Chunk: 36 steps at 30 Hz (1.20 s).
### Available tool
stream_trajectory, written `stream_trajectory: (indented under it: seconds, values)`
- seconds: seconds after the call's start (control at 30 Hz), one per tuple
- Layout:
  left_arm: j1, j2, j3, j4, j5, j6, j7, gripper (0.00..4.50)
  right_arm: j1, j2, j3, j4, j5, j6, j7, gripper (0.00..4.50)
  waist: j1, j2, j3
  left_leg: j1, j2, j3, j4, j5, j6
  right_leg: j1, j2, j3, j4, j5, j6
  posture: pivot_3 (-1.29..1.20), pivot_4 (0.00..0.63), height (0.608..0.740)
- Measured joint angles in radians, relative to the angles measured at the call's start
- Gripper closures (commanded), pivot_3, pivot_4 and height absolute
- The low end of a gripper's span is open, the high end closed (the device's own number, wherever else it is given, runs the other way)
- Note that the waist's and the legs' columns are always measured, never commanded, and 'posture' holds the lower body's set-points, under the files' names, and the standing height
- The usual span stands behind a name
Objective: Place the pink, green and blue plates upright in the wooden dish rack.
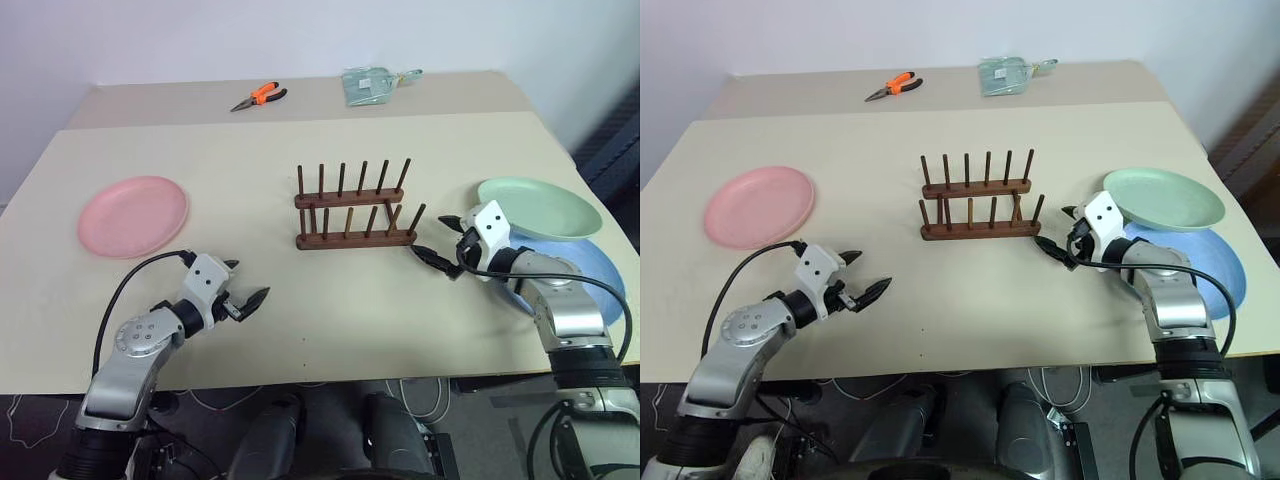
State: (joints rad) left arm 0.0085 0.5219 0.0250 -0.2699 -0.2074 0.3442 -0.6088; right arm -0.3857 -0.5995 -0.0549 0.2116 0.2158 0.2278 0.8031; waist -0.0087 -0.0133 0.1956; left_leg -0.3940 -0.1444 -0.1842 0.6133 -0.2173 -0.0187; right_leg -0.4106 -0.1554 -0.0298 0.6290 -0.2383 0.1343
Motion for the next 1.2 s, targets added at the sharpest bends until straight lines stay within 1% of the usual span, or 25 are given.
stream_trajectory:
  seconds: [0.23, 0.37, 0.53, 0.6, 0.63, 0.67, 0.77, 0.8, 0.87, 0.93, 1.0, 1.03, 1.07, 1.2]
  values:
    - [-0.034, 0.001, -0.001, 0.007, -0.023, 0.026, -0.019, 0.19, -0.017, 0.006, 0.001, 0.020, -0.007, -0.018, -0.014, 0.01, 0.003, 0.000, 0.000, 0.000, 0.000, 0.000, 0.000, 0.000, 0.000, 0.000, 0.000, 0.000, 0.000, 0.000, 0.000, 0.00, 0.150, 0.739]
    - [-0.146, 0.005, -0.038, 0.103, -0.020, 0.019, -0.070, 0.19, -0.013, 0.000, 0.001, 0.024, -0.026, -0.018, -0.017, 0.01, 0.005, 0.000, 0.000, 0.000, 0.000, 0.000, 0.000, 0.000, 0.000, 0.000, 0.000, 0.000, 0.000, 0.000, 0.000, 0.00, 0.150, 0.739]
    - [-0.377, -0.045, -0.125, 0.359, 0.004, -0.031, -0.159, 0.19, 0.059, -0.017, -0.010, -0.037, -0.018, 0.007, -0.011, 0.01, 0.021, 0.000, 0.000, 0.000, 0.000, 0.001, 0.000, 0.000, 0.000, 0.000, 0.001, 0.000, -0.001, 0.003, 0.002, 0.00, 0.150, 0.739]
    - [-0.406, -0.054, -0.140, 0.401, 0.010, -0.049, -0.181, 0.19, 0.066, -0.019, -0.010, -0.058, -0.013, 0.015, -0.007, 0.01, 0.012, 0.000, 0.000, 0.000, 0.000, 0.003, 0.000, -0.001, 0.000, 0.000, 0.001, 0.002, -0.002, 0.003, 0.002, 0.00, 0.150, 0.739]
    - [-0.447, -0.067, -0.167, 0.463, 0.020, -0.076, -0.212, 0.19, 0.100, -0.035, -0.030, -0.088, -0.008, 0.025, -0.008, 0.01, 0.013, 0.000, 0.000, 0.000, 0.000, 0.003, 0.000, -0.001, 0.000, 0.000, 0.001, 0.003, -0.001, 0.003, 0.002, 0.00, 0.150, 0.739]
    - [-0.536, -0.093, -0.195, 0.583, 0.040, -0.121, -0.262, 0.19, 0.158, -0.047, -0.049, -0.159, 0.002, 0.051, -0.013, 0.01, 0.030, 0.000, 0.000, 0.000, 0.000, 0.002, 0.002, -0.001, 0.000, 0.001, 0.002, 0.000, -0.001, 0.003, 0.002, 0.00, 0.150, 0.739]
    - [-0.649, -0.135, -0.238, 0.748, 0.074, -0.192, -0.333, 0.19, 0.241, -0.046, -0.060, -0.307, 0.016, 0.088, -0.038, 0.01, 0.037, 0.001, -0.001, 0.000, 0.001, 0.003, 0.003, -0.001, 0.000, 0.002, 0.002, 0.001, -0.002, 0.003, 0.005, 0.00, 0.150, 0.739]
    - [-0.671, -0.147, -0.247, 0.790, 0.088, -0.226, -0.344, 0.42, 0.266, -0.046, -0.063, -0.343, 0.024, 0.101, -0.047, 0.00, 0.038, 0.001, -0.001, 0.000, 0.001, 0.004, 0.003, -0.002, 0.000, 0.002, 0.002, 0.001, -0.003, 0.003, 0.006, 0.00, 0.150, 0.739]
    - [-0.694, -0.164, -0.246, 0.854, 0.096, -0.283, -0.355, 1.03, 0.308, -0.045, -0.076, -0.399, 0.031, 0.131, -0.067, 0.00, 0.037, 0.001, -0.001, 0.001, 0.001, 0.004, 0.002, -0.002, 0.001, 0.002, 0.002, 0.002, -0.004, 0.003, 0.007, 0.00, 0.150, 0.739]
    - [-0.699, -0.178, -0.238, 0.889, 0.096, -0.315, -0.370, 1.98, 0.340, -0.045, -0.078, -0.458, 0.043, 0.161, -0.081, 0.00, 0.036, 0.001, -0.002, 0.001, 0.001, 0.004, 0.002, -0.002, 0.001, 0.003, 0.002, 0.002, -0.004, 0.003, 0.007, 0.00, 0.150, 0.739]
    - [-0.701, -0.183, -0.230, 0.908, 0.095, -0.332, -0.375, 3.05, 0.351, -0.044, -0.075, -0.496, 0.046, 0.182, -0.086, 0.00, 0.034, 0.001, -0.002, 0.001, 0.001, 0.004, 0.003, -0.002, 0.001, 0.003, 0.002, 0.002, -0.004, 0.003, 0.007, 0.00, 0.150, 0.739]
    - [-0.700, -0.185, -0.228, 0.910, 0.095, -0.341, -0.395, 3.52, 0.351, -0.044, -0.074, -0.507, 0.046, 0.189, -0.090, 0.00, 0.034, 0.001, -0.002, 0.001, 0.001, 0.005, 0.003, -0.002, 0.001, 0.003, 0.002, 0.002, -0.005, 0.004, 0.008, 0.00, 0.150, 0.739]
    - [-0.699, -0.201, -0.221, 0.913, 0.095, -0.349, -0.384, 3.74, 0.351, -0.044, -0.072, -0.513, 0.047, 0.195, -0.092, 0.00, 0.034, 0.001, -0.002, 0.002, 0.001, 0.004, 0.003, -0.002, 0.001, 0.004, 0.002, 0.002, -0.005, 0.004, 0.008, 0.00, 0.150, 0.739]
    - [-0.676, -0.192, -0.214, 0.886, 0.096, -0.353, -0.400, 3.77, 0.339, -0.046, -0.050, -0.518, 0.045, 0.203, -0.084, 0.00, 0.029, 0.001, -0.002, 0.002, 0.002, 0.004, 0.002, -0.002, 0.001, 0.004, 0.002, 0.002, -0.006, 0.004, 0.008, 0.00, 0.150, 0.739]
